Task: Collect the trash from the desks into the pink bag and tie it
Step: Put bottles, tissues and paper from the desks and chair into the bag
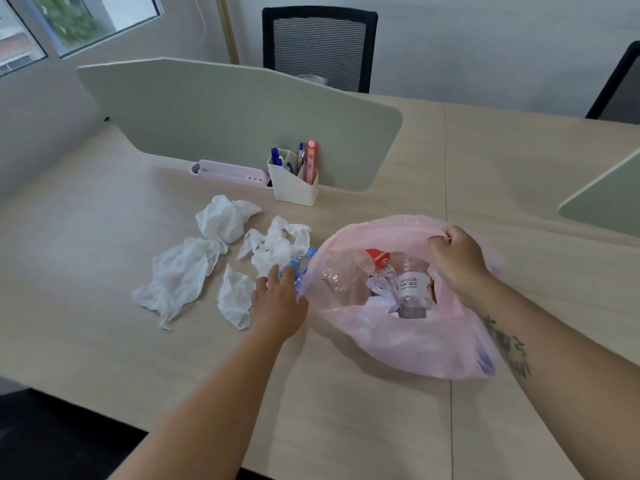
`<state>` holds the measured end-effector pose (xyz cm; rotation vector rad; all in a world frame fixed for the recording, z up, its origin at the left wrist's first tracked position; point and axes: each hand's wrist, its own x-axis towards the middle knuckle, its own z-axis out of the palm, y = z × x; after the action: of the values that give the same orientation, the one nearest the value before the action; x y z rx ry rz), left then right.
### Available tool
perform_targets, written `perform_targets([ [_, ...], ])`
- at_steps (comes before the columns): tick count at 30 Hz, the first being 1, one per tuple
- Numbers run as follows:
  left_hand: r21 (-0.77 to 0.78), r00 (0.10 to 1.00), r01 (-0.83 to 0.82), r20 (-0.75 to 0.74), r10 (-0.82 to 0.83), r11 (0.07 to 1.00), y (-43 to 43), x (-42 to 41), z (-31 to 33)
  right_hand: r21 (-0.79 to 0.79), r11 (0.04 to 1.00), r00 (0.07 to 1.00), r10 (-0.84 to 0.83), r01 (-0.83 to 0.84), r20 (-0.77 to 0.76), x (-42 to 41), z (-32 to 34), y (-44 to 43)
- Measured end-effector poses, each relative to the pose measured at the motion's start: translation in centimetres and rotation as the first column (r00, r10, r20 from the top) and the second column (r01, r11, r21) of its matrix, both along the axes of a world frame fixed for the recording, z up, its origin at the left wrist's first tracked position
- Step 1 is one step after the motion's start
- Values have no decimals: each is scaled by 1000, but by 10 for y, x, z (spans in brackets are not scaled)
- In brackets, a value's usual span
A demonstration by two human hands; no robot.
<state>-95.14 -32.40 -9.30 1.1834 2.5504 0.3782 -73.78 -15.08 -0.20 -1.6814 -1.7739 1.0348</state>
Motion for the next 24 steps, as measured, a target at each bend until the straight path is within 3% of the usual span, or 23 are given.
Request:
perform_targets([
  [2,-82,999,46,12,-45,996,-4,-5,-10,4,999,999,46,-46,22,1,11,5],
  [5,-34,999,21,29,-20,999,-7,-13,-13,-5,992,991,128,-128,42,3,23,15],
  [8,157,952,-155,287,105,975,-13,-22,17,-40,993,993,114,-112,36,8,18,18],
  [10,268,869,-281,479,125,921,-20,-35,50,-76,997,999,15,-12,30,14,9,16],
  [12,255,780,-292,621,75,922,-30,-51,80,-116,992,998,-56,58,16,14,3,15],
  [17,129,389,-135,919,-67,982,-49,-55,120,-56,992,994,-112,111,-20,-5,16,24],
  [19,126,311,-60,945,-101,990,-43,-37,119,-46,993,994,-109,108,-19,-7,19,26],
  [22,180,426,11,889,-167,984,-12,0,102,-44,996,997,-80,80,-17,-7,15,25],
  [24,177,502,-75,857,-116,981,18,30,85,-49,996,996,-81,80,-20,-4,11,25],
])
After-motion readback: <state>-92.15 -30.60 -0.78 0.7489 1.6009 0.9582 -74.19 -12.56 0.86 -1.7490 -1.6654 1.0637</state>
